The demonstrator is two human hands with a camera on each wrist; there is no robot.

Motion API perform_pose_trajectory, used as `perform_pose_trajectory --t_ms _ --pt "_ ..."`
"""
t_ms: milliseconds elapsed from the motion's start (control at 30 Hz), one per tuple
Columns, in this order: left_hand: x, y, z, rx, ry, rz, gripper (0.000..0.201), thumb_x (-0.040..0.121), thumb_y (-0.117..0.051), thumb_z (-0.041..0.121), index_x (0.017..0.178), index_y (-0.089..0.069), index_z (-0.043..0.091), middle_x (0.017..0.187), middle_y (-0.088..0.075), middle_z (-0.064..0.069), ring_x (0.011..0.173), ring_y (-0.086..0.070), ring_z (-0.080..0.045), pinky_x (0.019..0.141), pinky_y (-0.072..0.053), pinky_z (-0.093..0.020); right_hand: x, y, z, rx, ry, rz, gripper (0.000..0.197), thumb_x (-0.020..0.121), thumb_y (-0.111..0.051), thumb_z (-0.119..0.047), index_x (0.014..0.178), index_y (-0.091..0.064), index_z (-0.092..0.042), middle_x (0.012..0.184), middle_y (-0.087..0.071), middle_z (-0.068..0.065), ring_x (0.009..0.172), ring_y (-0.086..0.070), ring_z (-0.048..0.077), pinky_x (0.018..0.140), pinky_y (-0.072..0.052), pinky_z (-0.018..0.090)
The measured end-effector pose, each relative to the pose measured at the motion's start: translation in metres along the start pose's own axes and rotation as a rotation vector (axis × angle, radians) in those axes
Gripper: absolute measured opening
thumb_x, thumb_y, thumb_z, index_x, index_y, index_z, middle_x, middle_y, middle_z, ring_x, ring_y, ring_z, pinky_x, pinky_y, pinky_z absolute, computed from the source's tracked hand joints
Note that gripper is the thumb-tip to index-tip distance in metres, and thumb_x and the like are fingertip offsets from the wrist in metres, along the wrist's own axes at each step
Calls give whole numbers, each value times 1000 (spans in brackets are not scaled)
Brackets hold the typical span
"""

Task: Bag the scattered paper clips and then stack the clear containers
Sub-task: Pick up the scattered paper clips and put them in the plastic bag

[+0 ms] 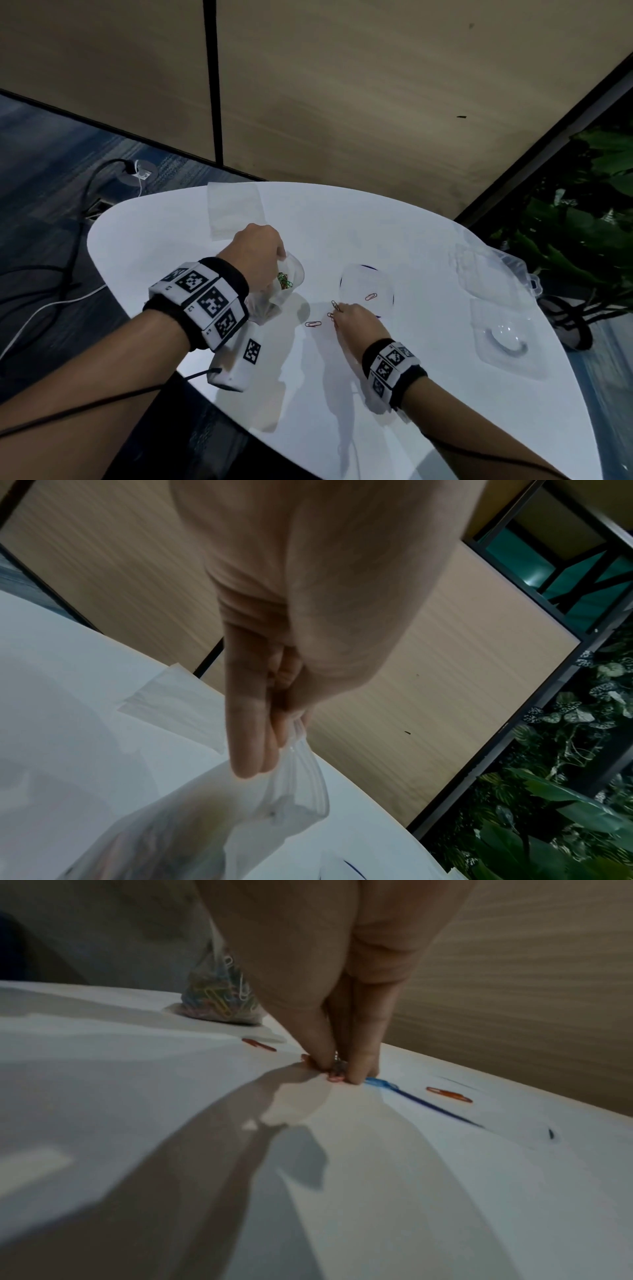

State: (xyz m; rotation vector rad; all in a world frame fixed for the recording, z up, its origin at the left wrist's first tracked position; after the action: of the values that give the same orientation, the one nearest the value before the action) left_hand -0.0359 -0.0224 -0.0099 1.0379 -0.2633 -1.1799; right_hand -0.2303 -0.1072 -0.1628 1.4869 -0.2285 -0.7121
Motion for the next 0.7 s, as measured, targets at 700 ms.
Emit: perform_pose_trajectory --t_ms 700 --pt "-4 -3 7 -31 -1 4 26 93 -55 2 113 -70 9 108 -71 -14 94 -71 -30 88 -60 -39 6 120 -26 1738 -319 173 17 79 -73 7 96 -73 7 85 -74 17 72 -71 24 78 -60 29"
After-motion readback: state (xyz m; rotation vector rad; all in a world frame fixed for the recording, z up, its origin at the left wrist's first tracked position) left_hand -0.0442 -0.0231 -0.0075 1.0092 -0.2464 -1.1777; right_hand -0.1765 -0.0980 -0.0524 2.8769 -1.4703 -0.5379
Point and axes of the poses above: each hand's wrist, its own x-axis towards the middle knuckle, its own y-axis out of the back of the hand, z = x × y, the point moved 5 cm from there along x, towards the middle knuckle
